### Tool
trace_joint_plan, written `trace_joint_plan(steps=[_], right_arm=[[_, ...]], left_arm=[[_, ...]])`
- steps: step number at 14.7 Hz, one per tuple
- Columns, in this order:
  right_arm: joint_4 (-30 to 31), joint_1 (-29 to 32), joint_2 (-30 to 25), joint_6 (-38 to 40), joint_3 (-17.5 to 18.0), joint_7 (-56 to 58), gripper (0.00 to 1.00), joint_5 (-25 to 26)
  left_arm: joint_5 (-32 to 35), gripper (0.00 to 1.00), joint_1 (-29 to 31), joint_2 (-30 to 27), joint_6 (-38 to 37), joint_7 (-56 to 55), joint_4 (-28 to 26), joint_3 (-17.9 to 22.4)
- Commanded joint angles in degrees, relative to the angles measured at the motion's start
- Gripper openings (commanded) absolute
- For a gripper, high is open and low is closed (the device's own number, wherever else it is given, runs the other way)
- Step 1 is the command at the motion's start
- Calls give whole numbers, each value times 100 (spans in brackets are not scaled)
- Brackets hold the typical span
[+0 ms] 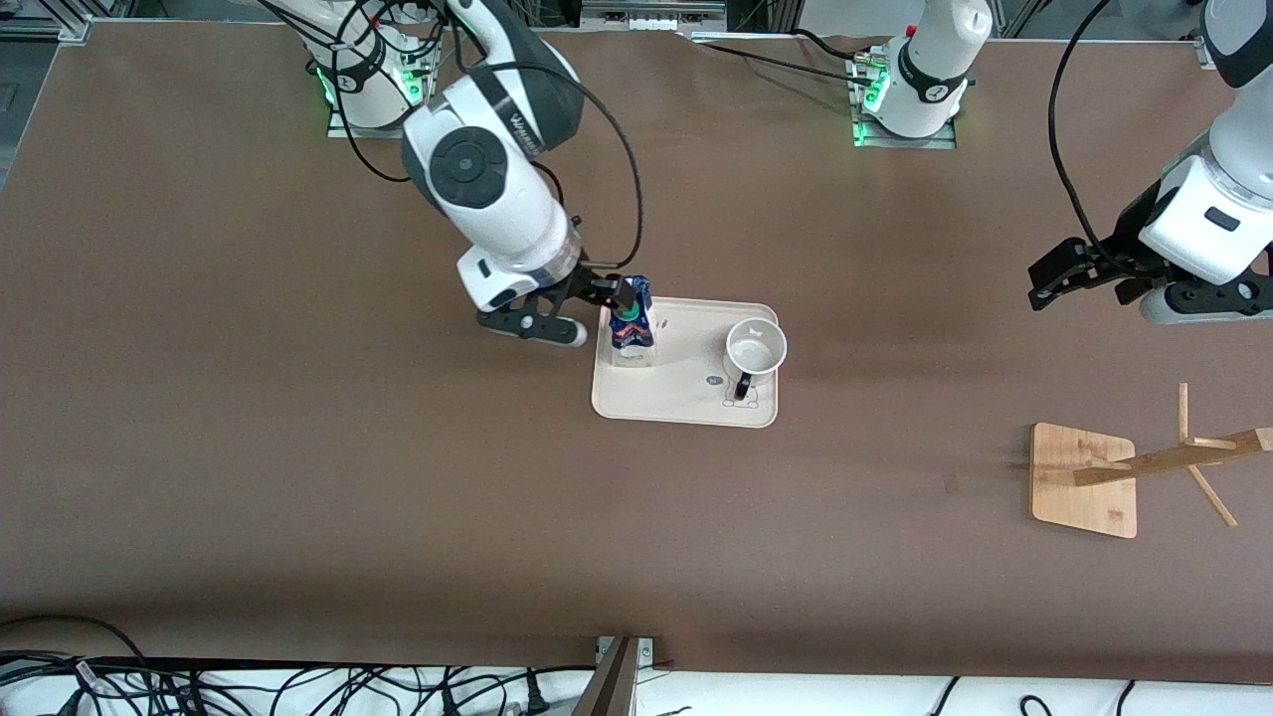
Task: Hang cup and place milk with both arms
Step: 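Lower the open right gripper around the milk carton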
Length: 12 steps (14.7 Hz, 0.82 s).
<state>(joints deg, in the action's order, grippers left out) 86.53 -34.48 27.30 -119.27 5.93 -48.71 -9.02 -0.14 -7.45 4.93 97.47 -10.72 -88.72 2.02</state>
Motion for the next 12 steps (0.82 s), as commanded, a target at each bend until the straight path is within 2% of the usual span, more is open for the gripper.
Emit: trace_joint_plan(steps=[1,9,12], right_arm=[[-75,-251,178,-184,-65,-138,100,129],[-75,-278,320,-193,-91,-42,100,226],[-75,-252,363,-202,-92,379,100,208]], left_arm=[[-30,100,33,25,-131,-27,127,-17],[-30,100,42,25,-131,-18,127,-17],[-30,100,42,25,-131,-18,127,-17]])
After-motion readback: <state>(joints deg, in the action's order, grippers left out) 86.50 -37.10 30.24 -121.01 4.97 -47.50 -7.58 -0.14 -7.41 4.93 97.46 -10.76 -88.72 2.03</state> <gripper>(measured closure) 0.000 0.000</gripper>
